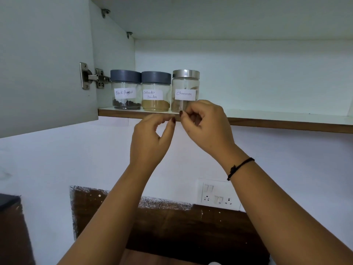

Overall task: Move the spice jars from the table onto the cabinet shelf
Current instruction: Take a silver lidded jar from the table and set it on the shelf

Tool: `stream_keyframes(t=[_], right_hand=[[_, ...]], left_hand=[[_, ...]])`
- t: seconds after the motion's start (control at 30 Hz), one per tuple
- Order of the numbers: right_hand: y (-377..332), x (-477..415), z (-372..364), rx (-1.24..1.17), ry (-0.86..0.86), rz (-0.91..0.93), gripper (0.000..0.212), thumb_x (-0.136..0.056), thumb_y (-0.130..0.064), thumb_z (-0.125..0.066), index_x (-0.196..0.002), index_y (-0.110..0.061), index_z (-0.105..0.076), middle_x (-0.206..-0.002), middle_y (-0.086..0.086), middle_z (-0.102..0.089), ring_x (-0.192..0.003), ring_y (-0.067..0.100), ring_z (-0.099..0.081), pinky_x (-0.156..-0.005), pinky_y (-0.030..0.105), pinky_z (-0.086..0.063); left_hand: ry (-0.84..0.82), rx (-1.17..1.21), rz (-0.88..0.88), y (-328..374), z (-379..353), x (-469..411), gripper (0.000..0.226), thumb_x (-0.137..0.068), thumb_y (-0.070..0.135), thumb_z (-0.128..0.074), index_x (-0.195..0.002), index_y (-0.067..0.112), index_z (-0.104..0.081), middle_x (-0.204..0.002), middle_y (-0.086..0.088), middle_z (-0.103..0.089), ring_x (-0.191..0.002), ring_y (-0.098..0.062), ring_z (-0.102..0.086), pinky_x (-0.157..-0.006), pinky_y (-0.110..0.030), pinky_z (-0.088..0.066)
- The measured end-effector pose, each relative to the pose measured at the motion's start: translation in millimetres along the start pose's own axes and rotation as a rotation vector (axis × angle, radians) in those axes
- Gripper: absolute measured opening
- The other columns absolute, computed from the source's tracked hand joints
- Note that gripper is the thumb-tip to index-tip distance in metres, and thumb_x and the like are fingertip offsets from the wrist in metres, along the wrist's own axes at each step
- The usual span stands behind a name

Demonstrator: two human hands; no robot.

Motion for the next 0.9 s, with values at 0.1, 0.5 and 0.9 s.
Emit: stream_keyframes(t=[0.1, 0.5, 0.9], right_hand=[[-11, 18, -3, -0.015, -0.004, 0.011, 0.014, -0.088, -0.026, -0.06, -0.074, -0.02, -0.061, -0.073, -0.01, -0.055, -0.066, 0.01, -0.055, -0.057, 0.029, -0.048], [-18, 126, -36, -0.155, -0.163, -0.13, 0.01, -0.087, -0.028, -0.062, -0.087, -0.02, -0.068, -0.087, -0.008, -0.065, -0.074, 0.01, -0.06, -0.06, 0.021, -0.051], [-5, 226, -41, -0.272, -0.21, -0.274, 0.007, -0.088, -0.014, -0.065, -0.085, -0.009, -0.069, -0.078, -0.001, -0.062, -0.065, 0.01, -0.057, -0.056, 0.02, -0.046]], left_hand=[[0.024, 0.04, 0.061, -2, 14, 20, 0.022, -0.098, 0.028, -0.059, -0.109, 0.02, -0.076, -0.103, 0.011, -0.074, -0.1, -0.002, -0.066, -0.085, -0.017, -0.052], [-0.04, 0.103, 0.306, -19, 32, 119, 0.021, -0.1, 0.027, -0.058, -0.108, 0.022, -0.076, -0.105, 0.013, -0.073, -0.106, -0.002, -0.065, -0.084, -0.006, -0.047], [-0.166, 0.151, 0.427, -48, 15, 219, 0.022, -0.099, 0.021, -0.058, -0.106, 0.006, -0.073, -0.094, -0.003, -0.073, -0.091, -0.013, -0.069, -0.077, -0.032, -0.057]])
Point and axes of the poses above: each hand's wrist, its own x-axis away from the middle knuckle, its own z-axis out of the back of the hand, y = z × x, the point moved 5 cm from there along -x, towards the middle knuckle
